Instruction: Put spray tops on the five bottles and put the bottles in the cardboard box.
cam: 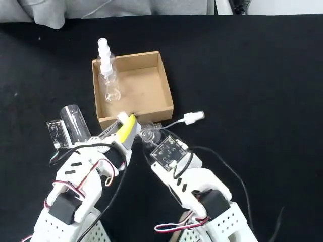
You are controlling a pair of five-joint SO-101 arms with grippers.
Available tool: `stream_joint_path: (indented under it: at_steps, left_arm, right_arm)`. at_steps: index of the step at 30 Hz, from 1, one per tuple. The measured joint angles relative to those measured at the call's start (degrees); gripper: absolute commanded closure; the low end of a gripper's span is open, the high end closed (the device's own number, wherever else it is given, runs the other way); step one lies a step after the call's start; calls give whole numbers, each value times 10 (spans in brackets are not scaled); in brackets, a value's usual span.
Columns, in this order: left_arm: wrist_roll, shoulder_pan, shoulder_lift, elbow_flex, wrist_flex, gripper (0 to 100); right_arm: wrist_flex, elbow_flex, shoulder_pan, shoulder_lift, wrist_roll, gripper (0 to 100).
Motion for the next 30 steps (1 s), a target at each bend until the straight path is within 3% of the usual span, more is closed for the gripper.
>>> stream_joint_path:
  at_steps: [12, 19, 30]
  left_arm:
    - [0, 0, 0, 0, 0, 963]
    - [0, 1, 0, 0, 4, 753]
    - [0, 8, 8, 15, 7, 803]
  right_arm:
    - [0, 0, 1, 0, 0, 929]
    - [-1, 0, 3, -1, -2, 929]
    - [-1, 0, 3, -1, -2, 929]
